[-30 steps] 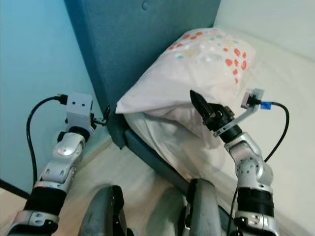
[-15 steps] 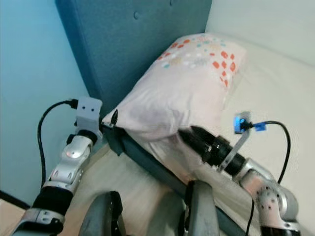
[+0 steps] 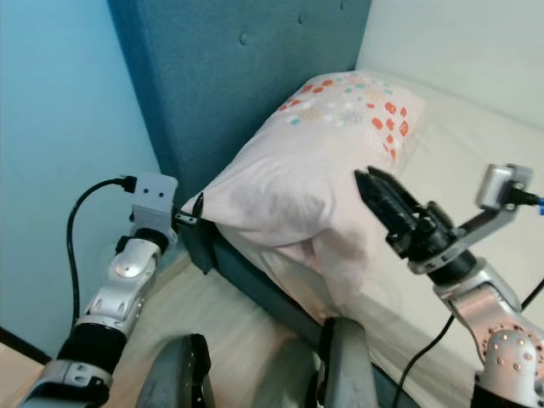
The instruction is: Clean up the room
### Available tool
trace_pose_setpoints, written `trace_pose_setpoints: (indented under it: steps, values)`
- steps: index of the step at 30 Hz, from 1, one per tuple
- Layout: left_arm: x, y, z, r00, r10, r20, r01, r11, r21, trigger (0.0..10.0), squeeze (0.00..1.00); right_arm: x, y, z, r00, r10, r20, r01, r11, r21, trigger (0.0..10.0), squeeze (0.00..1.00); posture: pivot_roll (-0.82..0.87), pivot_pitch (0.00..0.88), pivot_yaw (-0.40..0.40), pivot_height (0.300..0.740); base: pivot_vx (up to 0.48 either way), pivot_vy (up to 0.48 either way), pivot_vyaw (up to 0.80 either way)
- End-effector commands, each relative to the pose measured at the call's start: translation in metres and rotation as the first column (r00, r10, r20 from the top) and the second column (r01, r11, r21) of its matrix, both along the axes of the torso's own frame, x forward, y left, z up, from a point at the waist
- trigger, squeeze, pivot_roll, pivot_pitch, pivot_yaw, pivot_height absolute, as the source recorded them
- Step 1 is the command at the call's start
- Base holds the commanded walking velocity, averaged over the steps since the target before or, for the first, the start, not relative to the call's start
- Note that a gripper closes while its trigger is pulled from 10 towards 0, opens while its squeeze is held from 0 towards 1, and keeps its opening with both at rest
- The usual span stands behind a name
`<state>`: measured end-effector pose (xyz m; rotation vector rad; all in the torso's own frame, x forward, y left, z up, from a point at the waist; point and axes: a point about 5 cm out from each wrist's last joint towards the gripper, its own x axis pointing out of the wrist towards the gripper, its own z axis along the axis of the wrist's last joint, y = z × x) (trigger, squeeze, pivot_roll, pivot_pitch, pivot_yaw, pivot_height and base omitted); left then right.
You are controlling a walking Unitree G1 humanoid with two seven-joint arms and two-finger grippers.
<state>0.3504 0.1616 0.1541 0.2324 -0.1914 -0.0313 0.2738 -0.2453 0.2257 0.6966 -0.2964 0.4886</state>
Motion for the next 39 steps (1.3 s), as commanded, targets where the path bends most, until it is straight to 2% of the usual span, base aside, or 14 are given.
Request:
trace_pose_setpoints:
  steps: [1,4,5,6,8,9,19,20,21,23,28,29,33,39]
  values:
    - [-0.001,0.0,-0.004,1.0,-0.002,-0.008,0.002,1.0,0.006,10.0,0.0,0.002,-0.019,-0.023,0.98,-0.151,-0.127,0.151,0.988,-0.003,10.0,0.0,0.01,0.136,-0.019,0.5,0.0,0.0,0.0]
    - [-0.004,0.004,-0.006,1.0,0.0,-0.01,0.0,1.0,0.016,10.0,0.0,0.006,-0.041,-0.079,0.819,-0.397,-0.414,0.383,0.916,-0.122,10.0,0.0,0.02,0.16,-0.017,0.5,0.0,0.0,0.0]
    - [-0.004,0.004,-0.006,1.0,0.0,-0.01,0.0,1.0,0.016,10.0,0.0,0.006,-0.041,-0.079,0.819,-0.397,-0.414,0.383,0.916,-0.122,10.0,0.0,0.02,0.16,-0.017,0.5,0.0,0.0,0.0]
    - [-0.007,0.007,-0.007,1.0,0.003,-0.013,-0.003,1.0,0.023,10.0,0.0,0.004,-0.041,-0.096,0.773,-0.426,-0.471,0.397,0.903,-0.165,10.0,0.0,0.03,0.179,-0.014,0.5,0.0,0.0,0.0]
    - [-0.007,0.007,-0.007,1.0,0.003,-0.013,-0.003,1.0,0.023,10.0,0.0,0.004,-0.041,-0.096,0.773,-0.426,-0.471,0.397,0.903,-0.165,10.0,0.0,0.03,0.179,-0.014,0.5,0.0,0.0,0.0]
    - [-0.01,0.01,-0.009,1.0,0.007,-0.021,-0.006,0.999,0.032,10.0,0.0,0.002,-0.04,-0.109,0.751,-0.43,-0.501,0.407,0.899,-0.162,0.0,0.0,0.04,0.19,-0.01,0.5,0.0,0.0,0.0]
    - [-0.032,0.039,-0.018,0.997,0.046,-0.06,-0.04,0.994,0.101,10.0,0.0,0.02,-0.034,-0.137,0.694,-0.454,-0.558,0.436,0.883,-0.176,0.0,0.0,0.1,0.284,0.004,0.5,0.0,0.0,0.0]
    - [-0.034,0.043,-0.018,0.997,0.052,-0.061,-0.045,0.993,0.11,10.0,0.0,0.024,-0.029,-0.141,0.691,-0.446,-0.569,0.419,0.889,-0.187,5.5,0.0,0.1,0.301,0.003,0.5,0.0,0.0,0.0]
    - [-0.038,0.046,-0.017,0.996,0.058,-0.064,-0.05,0.992,0.118,10.0,0.0,0.029,-0.02,-0.143,0.703,-0.42,-0.573,0.382,0.904,-0.195,9.9,0.0,0.11,0.324,0.003,0.5,0.0,0.0,0.0]
    - [-0.04,0.048,-0.017,0.996,0.061,-0.067,-0.053,0.991,0.123,10.0,0.0,0.032,-0.013,-0.145,0.715,-0.4,-0.574,0.352,0.914,-0.199,10.0,0.0,0.11,0.324,0.003,0.5,0.0,0.0,0.0]
    - [-0.052,0.058,-0.013,0.994,0.078,-0.074,-0.066,0.986,0.151,10.0,0.0,0.057,0.029,-0.135,0.837,-0.214,-0.504,0.175,0.977,-0.125,10.0,0.0,0.15,0.375,0.007,0.5,0.0,0.0,0.0]
    - [-0.052,0.058,-0.013,0.994,0.078,-0.074,-0.066,0.986,0.151,10.0,0.0,0.057,0.029,-0.135,0.837,-0.214,-0.504,0.175,0.977,-0.125,10.0,0.0,0.15,0.375,0.007,0.5,0.0,0.0,0.0]
    - [-0.06,0.062,-0.011,0.993,0.081,-0.083,-0.065,0.982,0.175,10.0,0.0,0.088,0.064,-0.103,0.924,-0.053,-0.38,0.055,0.998,-0.005,10.0,0.0,0.2,0.399,0.012,0.5,0.0,0.0,0.0]
    - [-0.067,0.064,-0.009,0.992,0.084,-0.092,-0.066,0.98,0.189,10.0,0.0,0.113,0.092,-0.066,0.957,0.026,-0.29,-0.02,1.0,0.024,10.0,0.0,0.22,0.41,0.006,0.5,0.0,0.0,0.0]
